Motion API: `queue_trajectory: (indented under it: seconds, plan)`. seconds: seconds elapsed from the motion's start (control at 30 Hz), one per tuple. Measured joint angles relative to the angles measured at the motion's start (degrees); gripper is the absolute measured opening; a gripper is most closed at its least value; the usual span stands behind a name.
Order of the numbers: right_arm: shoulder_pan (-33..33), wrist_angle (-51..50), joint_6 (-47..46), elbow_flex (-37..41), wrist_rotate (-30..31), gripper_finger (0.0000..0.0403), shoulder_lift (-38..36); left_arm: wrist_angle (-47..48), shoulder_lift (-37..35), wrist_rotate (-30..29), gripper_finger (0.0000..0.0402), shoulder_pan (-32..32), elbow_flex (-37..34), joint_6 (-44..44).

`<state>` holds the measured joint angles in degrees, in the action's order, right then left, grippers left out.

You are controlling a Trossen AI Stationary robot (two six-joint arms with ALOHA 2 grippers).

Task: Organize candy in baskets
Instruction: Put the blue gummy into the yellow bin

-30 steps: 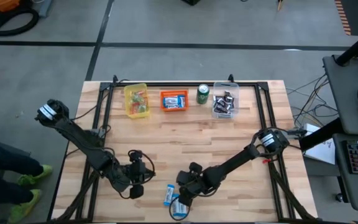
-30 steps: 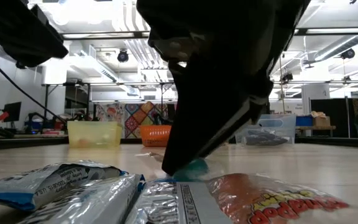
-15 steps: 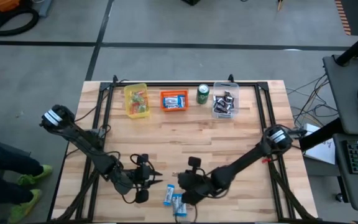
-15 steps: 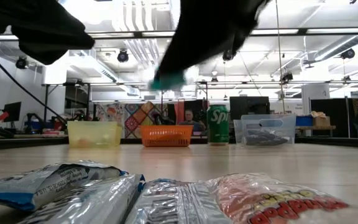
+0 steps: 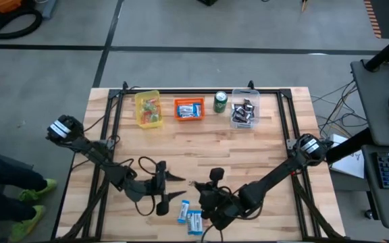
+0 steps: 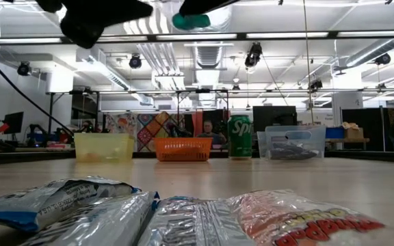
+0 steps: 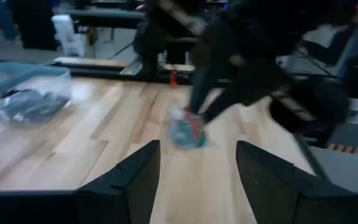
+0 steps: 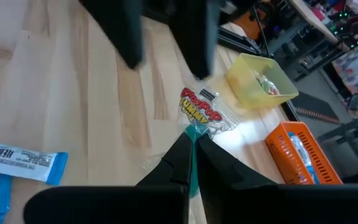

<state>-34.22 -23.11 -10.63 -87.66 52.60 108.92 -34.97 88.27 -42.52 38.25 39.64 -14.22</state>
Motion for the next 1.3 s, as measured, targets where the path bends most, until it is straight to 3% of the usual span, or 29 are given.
queue_trajectory:
  seconds: [0.2, 0.37, 0.57, 0.7, 0.9, 0.97, 1.3]
  plan:
    - [-0.02, -0.06, 0.15, 0.01, -0.02, 0.0009, 0.0, 0.1, 0.72, 0.57, 0.0192, -3.57, 0.0, -4.83]
    - [-0.04, -0.04, 0.36, 0.02, -0.07, 0.0009, 0.0, -5.91, 3.86, 5.45, 0.0191, -4.53, -0.01, -1.56]
    - [0.01, -0.15, 1.25, 0.02, -0.04, 0.0009, 0.0, -11.76, 7.26, 5.71, 0.0184, -4.62, -0.02, 2.72]
    - [0.0, -0.27, 1.25, 0.02, -0.13, 0.0009, 0.0, -12.51, 7.32, 5.02, 0.0139, -4.62, -0.02, 4.79]
    - [-0.02, -0.37, 1.1, 0.02, -0.5, 0.0011, 0.0, -12.52, 7.11, 4.41, 0.0027, -4.62, -0.02, 5.18]
    - [-0.02, -0.34, 0.77, 0.02, -0.5, 0.002, 0.0, -12.5, 7.03, 4.39, 0.0009, -4.66, -0.02, 4.83]
    - [-0.02, -2.04, -4.79, 0.02, -0.93, 0.013, -2.31, -8.62, 4.35, 3.24, 0.0002, -4.82, -0.02, 4.61]
